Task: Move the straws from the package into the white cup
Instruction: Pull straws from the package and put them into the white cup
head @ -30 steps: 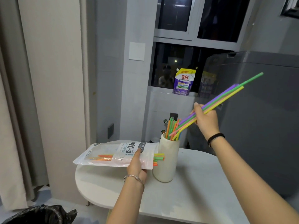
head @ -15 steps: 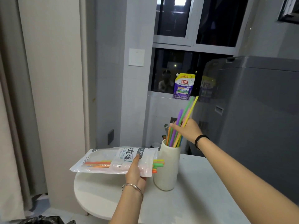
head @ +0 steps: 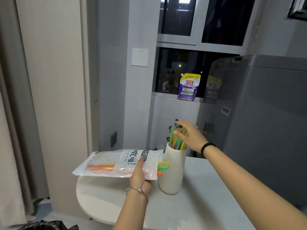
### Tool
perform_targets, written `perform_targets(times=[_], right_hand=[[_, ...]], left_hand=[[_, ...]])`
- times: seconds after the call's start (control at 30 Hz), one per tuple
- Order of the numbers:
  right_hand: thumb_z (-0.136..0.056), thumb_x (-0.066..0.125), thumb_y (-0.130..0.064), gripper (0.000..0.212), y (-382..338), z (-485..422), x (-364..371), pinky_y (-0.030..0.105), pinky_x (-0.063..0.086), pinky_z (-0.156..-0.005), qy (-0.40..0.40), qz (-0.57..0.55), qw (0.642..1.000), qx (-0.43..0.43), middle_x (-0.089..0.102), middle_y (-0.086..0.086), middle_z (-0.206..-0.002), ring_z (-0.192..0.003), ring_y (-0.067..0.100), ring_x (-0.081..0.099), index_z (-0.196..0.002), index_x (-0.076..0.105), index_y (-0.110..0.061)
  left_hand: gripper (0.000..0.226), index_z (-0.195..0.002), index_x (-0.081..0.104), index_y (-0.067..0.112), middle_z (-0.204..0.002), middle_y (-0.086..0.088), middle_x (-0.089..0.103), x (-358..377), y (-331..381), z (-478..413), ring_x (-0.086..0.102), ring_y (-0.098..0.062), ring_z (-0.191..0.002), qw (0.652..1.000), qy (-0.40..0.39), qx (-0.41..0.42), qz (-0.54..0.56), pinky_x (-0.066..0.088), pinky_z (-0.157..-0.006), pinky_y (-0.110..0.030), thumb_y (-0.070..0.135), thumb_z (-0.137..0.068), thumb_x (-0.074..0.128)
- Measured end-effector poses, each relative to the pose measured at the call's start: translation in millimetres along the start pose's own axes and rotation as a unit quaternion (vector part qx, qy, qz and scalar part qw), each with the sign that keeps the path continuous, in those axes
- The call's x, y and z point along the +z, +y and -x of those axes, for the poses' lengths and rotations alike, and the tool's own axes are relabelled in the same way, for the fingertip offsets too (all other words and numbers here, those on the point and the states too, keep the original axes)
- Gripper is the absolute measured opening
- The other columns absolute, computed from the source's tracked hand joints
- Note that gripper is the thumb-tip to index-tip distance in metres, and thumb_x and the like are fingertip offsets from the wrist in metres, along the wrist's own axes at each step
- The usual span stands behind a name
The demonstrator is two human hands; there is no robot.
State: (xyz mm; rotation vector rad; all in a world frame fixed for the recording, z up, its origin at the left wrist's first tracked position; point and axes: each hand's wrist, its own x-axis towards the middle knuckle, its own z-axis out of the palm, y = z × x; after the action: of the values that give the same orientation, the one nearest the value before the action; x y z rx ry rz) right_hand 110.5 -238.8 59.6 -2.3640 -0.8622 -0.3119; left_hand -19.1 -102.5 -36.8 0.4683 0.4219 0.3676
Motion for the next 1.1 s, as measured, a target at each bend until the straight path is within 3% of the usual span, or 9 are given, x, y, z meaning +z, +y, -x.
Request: perform_targets(times=[0.07,0.13,0.3,0.43,0.5,0.6,0.8,0.93,1.1], right_hand=[[-0.089,0.056,-0.039,0.054,-0.6,5.0,2.1,0.047,0.023,-0.116,-0.028,0.082,0.996,-0.005,0.033,0.000,-0.152,-0.139,0.023,0.030,-0.139,0.040,-0.024],[-0.089,0.056,-0.036,0.051,-5.0,11.5,4.3,0.043,0.017,-0.117,0.040,0.096,0.994,-0.026,0.035,-0.001,-0.150,-0.139,0.020,0.030,-0.137,0.042,-0.024],[-0.091,0.056,-0.017,0.011,-42.0,51.4,34.4,0.009,0.040,-0.086,0.326,-0.228,0.917,-0.019,0.060,-0.002,-0.105,-0.093,-0.004,0.053,-0.099,0.062,-0.020],[-0.096,0.048,-0.020,0.013,-58.8,82.3,86.1,0.026,0.044,-0.082,0.242,-0.519,0.797,0.192,0.062,0.001,-0.095,-0.090,0.012,0.059,-0.091,0.059,-0.017],[-0.098,0.040,-0.032,0.028,-62.0,92.5,100.1,0.036,0.049,-0.073,0.133,-0.583,0.753,0.275,0.060,0.010,-0.094,-0.085,0.024,0.059,-0.099,0.055,-0.008],[-0.097,0.040,-0.037,0.030,-65.3,99.6,107.9,0.024,0.045,-0.050,0.085,-0.527,0.808,0.249,0.059,0.004,-0.077,-0.063,0.014,0.058,-0.092,0.054,-0.010],[-0.095,0.048,-0.012,0.016,-70.1,100.0,109.0,0.019,0.042,-0.051,0.144,-0.493,0.844,0.154,0.057,0.003,-0.067,-0.057,0.007,0.053,-0.081,0.052,-0.004],[-0.093,0.053,-0.016,0.027,-55.9,98.6,97.7,0.021,0.029,-0.046,0.166,-0.451,0.865,0.146,0.041,0.001,-0.052,-0.046,0.012,0.034,-0.068,0.048,-0.008],[-0.090,0.058,-0.021,0.031,-36.8,97.5,83.0,0.026,0.028,-0.049,0.238,-0.457,0.834,0.199,0.037,0.001,-0.051,-0.048,0.016,0.032,-0.064,0.048,-0.007]], left_hand=[[0.048,-0.141,0.045,0.003,-0.119,-0.015,0.058,0.6,0.1,2.5,0.059,-0.029,-0.075,1.000,0.004,0.000,0.003,0.047,-0.031,-0.023,0.015,-0.096,0.055],[0.049,-0.141,0.045,0.005,-0.126,-0.015,0.060,0.8,1.5,3.9,0.059,-0.029,-0.079,1.000,0.007,0.002,0.012,0.048,-0.032,-0.024,0.014,-0.095,0.056],[0.050,-0.140,0.048,0.006,-0.139,-0.016,0.056,-0.5,5.4,-2.1,0.060,-0.036,-0.108,0.999,0.031,0.033,0.005,0.053,-0.038,-0.026,0.018,-0.093,0.060],[0.046,-0.123,0.060,0.008,-0.119,-0.009,0.068,-1.8,8.0,-3.7,0.067,-0.030,-0.104,0.990,0.104,0.084,-0.050,0.057,-0.085,-0.046,0.025,-0.082,0.074],[0.041,-0.117,0.063,0.012,-0.110,-0.001,0.071,0.8,7.6,0.4,0.068,-0.016,-0.088,0.983,0.111,0.134,-0.058,0.055,-0.081,-0.033,0.022,-0.079,0.076],[0.034,-0.112,0.064,0.017,-0.110,0.001,0.071,4.2,5.1,5.9,0.067,-0.003,-0.081,0.977,0.101,0.180,-0.059,0.053,-0.063,-0.017,0.015,-0.080,0.076],[0.048,-0.127,0.059,0.005,-0.118,-0.009,0.068,-1.4,7.5,6.0,0.066,-0.024,-0.093,0.990,0.092,0.100,-0.046,0.055,-0.084,-0.038,0.019,-0.083,0.072],[0.047,-0.135,0.053,0.007,-0.133,-0.013,0.061,-4.9,16.5,5.8,0.060,-0.029,-0.098,0.995,0.067,0.067,-0.033,0.056,-0.050,-0.033,0.020,-0.091,0.063],[0.047,-0.138,0.049,0.005,-0.127,-0.013,0.060,-9.8,23.5,4.9,0.059,-0.026,-0.075,0.995,0.077,0.063,-0.011,0.049,-0.030,-0.031,0.015,-0.094,0.059]])
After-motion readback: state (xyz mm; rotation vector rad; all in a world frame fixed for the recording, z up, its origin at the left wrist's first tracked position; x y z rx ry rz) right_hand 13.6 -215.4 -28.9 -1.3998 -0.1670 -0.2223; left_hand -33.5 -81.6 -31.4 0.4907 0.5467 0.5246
